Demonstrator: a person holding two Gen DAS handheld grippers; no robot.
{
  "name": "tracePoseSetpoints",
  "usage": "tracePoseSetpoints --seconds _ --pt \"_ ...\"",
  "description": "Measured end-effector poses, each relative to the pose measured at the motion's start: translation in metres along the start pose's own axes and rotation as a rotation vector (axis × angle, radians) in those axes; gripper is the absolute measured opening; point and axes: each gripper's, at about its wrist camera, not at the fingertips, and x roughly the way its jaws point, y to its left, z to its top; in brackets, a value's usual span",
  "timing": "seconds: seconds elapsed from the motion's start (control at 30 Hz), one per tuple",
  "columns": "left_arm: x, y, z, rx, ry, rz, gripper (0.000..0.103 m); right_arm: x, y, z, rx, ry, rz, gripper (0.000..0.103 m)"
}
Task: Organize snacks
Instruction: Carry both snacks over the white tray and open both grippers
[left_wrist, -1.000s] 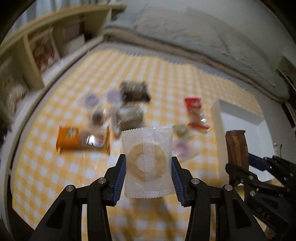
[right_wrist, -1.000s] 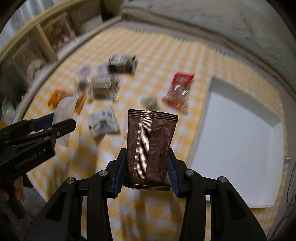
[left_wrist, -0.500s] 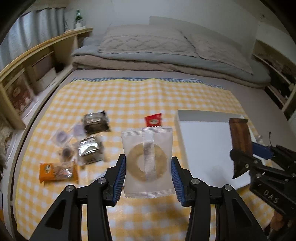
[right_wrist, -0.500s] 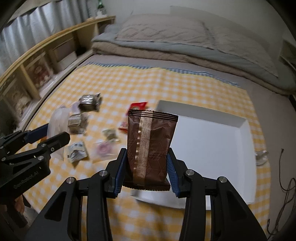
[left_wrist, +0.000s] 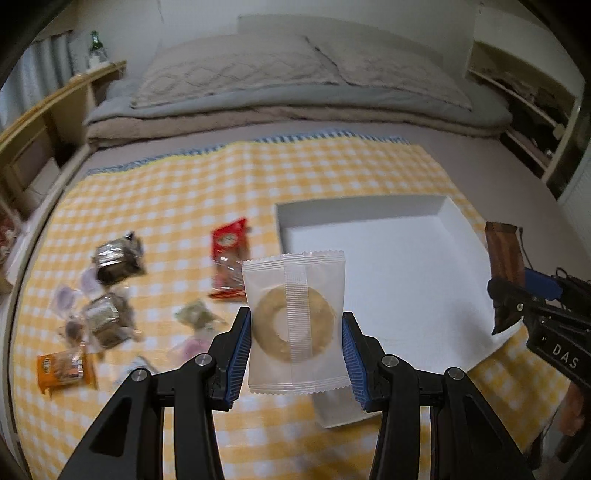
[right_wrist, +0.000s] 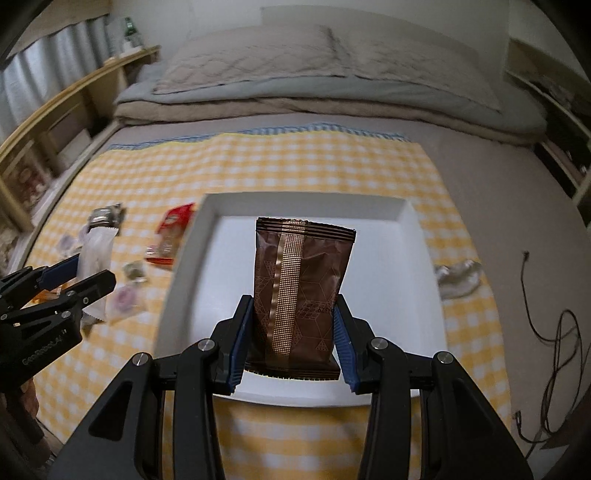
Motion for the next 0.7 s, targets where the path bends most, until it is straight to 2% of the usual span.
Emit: tracePoseSetpoints --seconds 0.33,0.57,0.7 --pt "0.073 -0.029 0.016 0.041 0.126 -0.038 0.046 0.022 -0.046 -0.006 0.067 0.064 -0.045 0.042" --pt "0.115 -0.039 0.023 0.042 0.215 -0.061 0.046 0.044 -0.06 -0.007 0.088 0.123 -0.07 0.042" --pt "0.132 -0.042 0.026 0.048 0.235 -0.064 0.046 0.055 -0.06 -0.008 0.079 0.154 -0.085 0.042"
